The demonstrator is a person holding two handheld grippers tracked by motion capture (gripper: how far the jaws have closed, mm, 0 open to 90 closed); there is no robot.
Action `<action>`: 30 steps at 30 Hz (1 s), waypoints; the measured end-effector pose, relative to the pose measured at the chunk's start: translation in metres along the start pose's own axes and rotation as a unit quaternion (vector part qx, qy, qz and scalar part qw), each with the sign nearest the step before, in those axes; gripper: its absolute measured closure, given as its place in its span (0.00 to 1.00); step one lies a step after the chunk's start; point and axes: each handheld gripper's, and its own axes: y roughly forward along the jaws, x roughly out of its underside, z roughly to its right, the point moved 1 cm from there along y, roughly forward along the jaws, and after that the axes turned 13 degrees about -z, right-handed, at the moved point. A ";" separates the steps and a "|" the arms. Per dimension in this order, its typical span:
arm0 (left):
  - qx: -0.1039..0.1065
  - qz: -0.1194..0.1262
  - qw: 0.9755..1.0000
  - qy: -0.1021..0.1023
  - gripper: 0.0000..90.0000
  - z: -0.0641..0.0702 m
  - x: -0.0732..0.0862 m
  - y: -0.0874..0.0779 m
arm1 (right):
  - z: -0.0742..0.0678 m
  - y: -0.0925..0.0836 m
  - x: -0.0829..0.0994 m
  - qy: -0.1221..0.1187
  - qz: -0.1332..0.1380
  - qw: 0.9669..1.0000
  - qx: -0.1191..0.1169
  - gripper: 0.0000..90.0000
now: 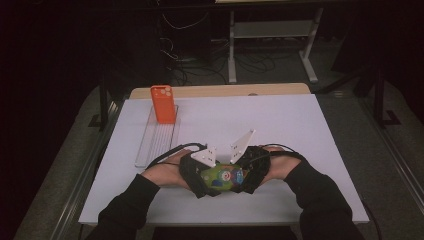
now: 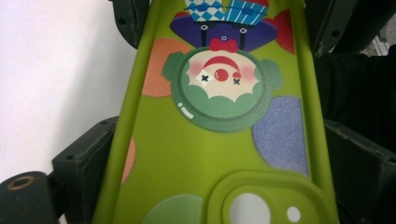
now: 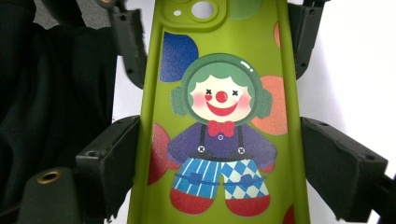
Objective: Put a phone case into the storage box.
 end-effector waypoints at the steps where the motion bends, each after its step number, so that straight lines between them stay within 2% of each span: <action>1: 0.001 0.001 1.000 -0.001 0.10 0.000 0.000 0.000 | 0.000 0.000 0.000 -0.001 0.001 1.000 0.000 0.17; 8: 0.005 0.001 1.000 0.004 0.15 0.000 0.001 -0.002 | -0.001 0.000 -0.001 -0.009 0.000 1.000 0.001 0.16; 12: 0.013 0.000 1.000 -0.005 0.16 0.000 0.001 -0.002 | -0.001 0.000 0.000 -0.011 0.003 1.000 0.000 0.16; 18: 0.011 0.001 1.000 -0.012 0.17 0.000 0.000 -0.002 | 0.000 -0.002 0.000 0.000 0.016 1.000 -0.011 0.08; 20: 0.004 -0.006 1.000 -0.009 0.17 -0.002 0.001 -0.004 | 0.002 -0.004 0.002 0.005 0.023 1.000 -0.009 0.06; 22: -0.003 0.000 1.000 -0.029 0.16 -0.004 0.003 -0.005 | 0.004 -0.008 0.005 0.019 0.030 0.999 0.001 0.06; 25: -0.015 0.002 0.999 -0.047 0.16 -0.007 0.005 -0.006 | 0.011 -0.015 0.013 0.045 0.056 0.997 0.021 0.05; 27: -0.030 0.002 0.998 -0.060 0.16 -0.009 0.007 -0.008 | 0.015 -0.019 0.021 0.070 0.071 0.995 0.024 0.05; 28: -0.033 0.006 0.997 -0.068 0.16 -0.010 0.008 -0.007 | 0.017 -0.020 0.025 0.086 0.080 0.992 0.033 0.05; 29: -0.037 0.007 0.997 -0.074 0.16 -0.011 0.009 -0.007 | 0.018 -0.021 0.028 0.103 0.081 0.991 0.032 0.05; 30: -0.043 0.007 0.996 -0.075 0.16 -0.012 0.010 -0.008 | 0.020 -0.021 0.032 0.112 0.088 0.989 0.036 0.04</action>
